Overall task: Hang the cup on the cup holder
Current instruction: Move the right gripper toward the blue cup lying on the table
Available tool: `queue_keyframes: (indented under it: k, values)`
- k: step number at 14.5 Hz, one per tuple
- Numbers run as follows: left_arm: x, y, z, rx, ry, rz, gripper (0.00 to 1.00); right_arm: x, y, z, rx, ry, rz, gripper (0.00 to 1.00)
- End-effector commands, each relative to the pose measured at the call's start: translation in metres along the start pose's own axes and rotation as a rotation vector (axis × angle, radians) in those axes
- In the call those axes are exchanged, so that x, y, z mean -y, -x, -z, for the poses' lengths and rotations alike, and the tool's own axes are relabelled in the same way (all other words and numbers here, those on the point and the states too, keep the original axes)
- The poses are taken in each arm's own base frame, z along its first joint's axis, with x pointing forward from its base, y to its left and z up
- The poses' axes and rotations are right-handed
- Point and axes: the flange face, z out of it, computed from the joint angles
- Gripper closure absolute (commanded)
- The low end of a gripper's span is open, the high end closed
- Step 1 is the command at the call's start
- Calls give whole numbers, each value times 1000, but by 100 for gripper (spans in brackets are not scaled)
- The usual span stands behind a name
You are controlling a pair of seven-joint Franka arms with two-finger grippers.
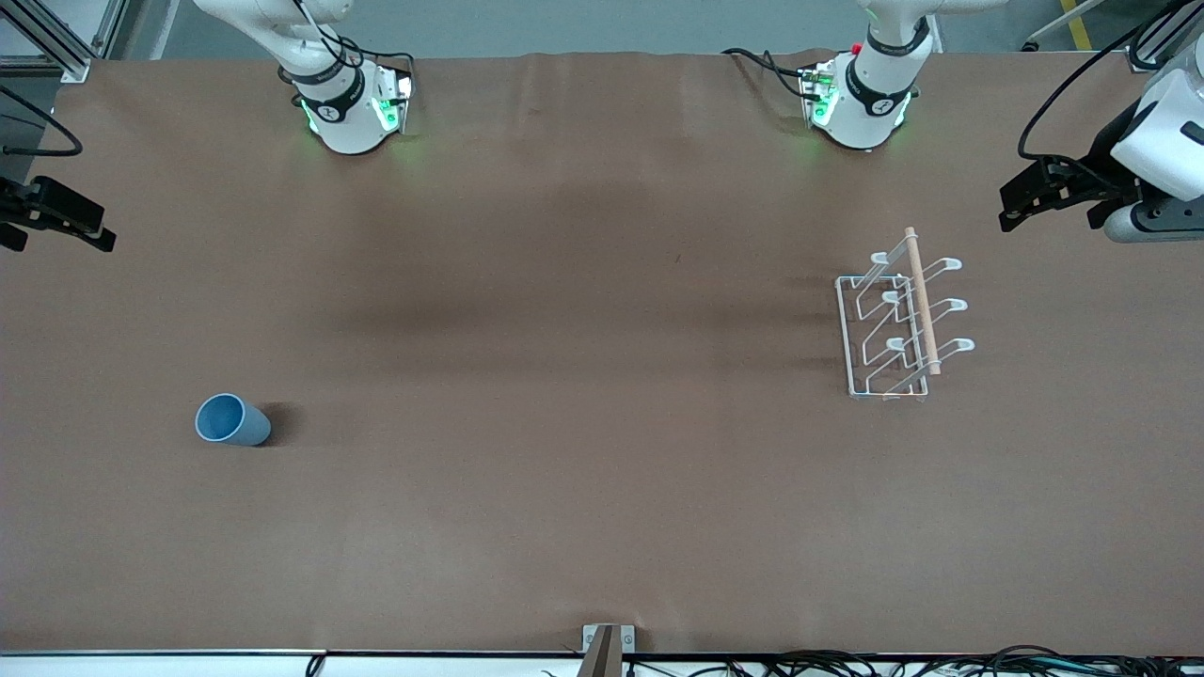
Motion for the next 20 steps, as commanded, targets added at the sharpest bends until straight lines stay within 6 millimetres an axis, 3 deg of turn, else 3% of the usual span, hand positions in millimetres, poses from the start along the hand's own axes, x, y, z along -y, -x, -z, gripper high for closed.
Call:
queue_keyframes:
  k: [1, 13, 17, 20]
  values:
    - [-1, 1, 4, 2, 10, -8, 0, -3, 1, -1, -3, 13, 9, 0]
    - [1, -3, 0, 7, 6, -8, 0, -11, -4, -3, -15, 13, -5, 0]
    - [-1, -4, -2, 12, 4, -8, 0, -30, -12, -15, -7, 10, -28, 0]
    - [-5, -6, -3, 13, 3, -14, 0, -69, -21, -37, 21, -2, -41, 0]
